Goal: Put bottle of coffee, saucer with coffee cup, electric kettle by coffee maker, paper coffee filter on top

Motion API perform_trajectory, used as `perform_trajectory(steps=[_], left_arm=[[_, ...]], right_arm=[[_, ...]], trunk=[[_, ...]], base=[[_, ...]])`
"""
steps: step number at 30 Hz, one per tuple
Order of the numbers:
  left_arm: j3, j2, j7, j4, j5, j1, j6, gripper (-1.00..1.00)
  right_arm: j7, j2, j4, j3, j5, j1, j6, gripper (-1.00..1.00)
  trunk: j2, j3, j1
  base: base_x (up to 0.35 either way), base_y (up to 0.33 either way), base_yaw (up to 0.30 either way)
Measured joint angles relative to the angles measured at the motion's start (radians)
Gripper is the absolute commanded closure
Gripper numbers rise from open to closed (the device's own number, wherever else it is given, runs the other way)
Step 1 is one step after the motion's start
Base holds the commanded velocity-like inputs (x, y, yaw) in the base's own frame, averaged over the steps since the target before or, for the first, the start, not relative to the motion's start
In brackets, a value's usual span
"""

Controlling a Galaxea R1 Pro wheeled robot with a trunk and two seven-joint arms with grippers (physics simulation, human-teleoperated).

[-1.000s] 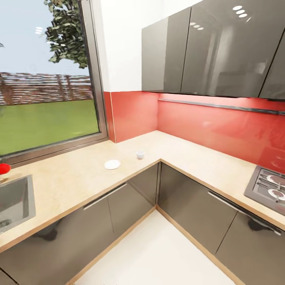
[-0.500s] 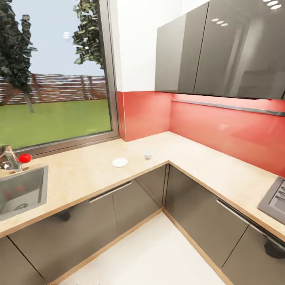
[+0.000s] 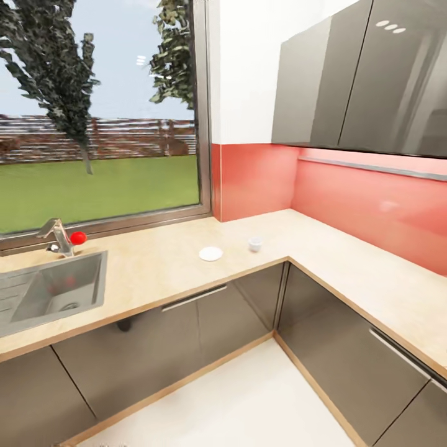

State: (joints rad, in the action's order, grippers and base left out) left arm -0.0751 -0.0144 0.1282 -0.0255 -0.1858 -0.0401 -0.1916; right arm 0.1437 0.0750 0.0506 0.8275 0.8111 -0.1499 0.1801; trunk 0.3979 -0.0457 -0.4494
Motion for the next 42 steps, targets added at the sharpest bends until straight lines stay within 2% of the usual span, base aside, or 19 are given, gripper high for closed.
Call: perform_trajectory(steps=[13, 27, 42], left_arm=[[-0.003, 0.002, 0.0, 0.002, 0.004, 0.001, 0.0, -1.0], [-0.009, 0.007, 0.0, 0.0, 0.005, 0.001, 0.0, -1.0], [-0.01, 0.001, 0.0, 0.0, 0.005, 0.0, 0.0, -1.0]], right_arm=[[0.0, 0.0, 0.001, 0.0, 0.0, 0.0, 0.0, -1.0], [0.0, 0.0, 0.0, 0.0, 0.0, 0.0, 0.0, -1.0], [0.002, 0.0, 0.0, -0.006, 0.009, 0.0, 0.0, -1.0]], trunk=[[0.0, 0.014, 0.0], [0.001, 0.031, 0.0], [0.001, 0.042, 0.0]], base=[[0.0, -0.033, 0.201], [0.0, -0.26, 0.167], [0.0, -0.257, 0.011]])
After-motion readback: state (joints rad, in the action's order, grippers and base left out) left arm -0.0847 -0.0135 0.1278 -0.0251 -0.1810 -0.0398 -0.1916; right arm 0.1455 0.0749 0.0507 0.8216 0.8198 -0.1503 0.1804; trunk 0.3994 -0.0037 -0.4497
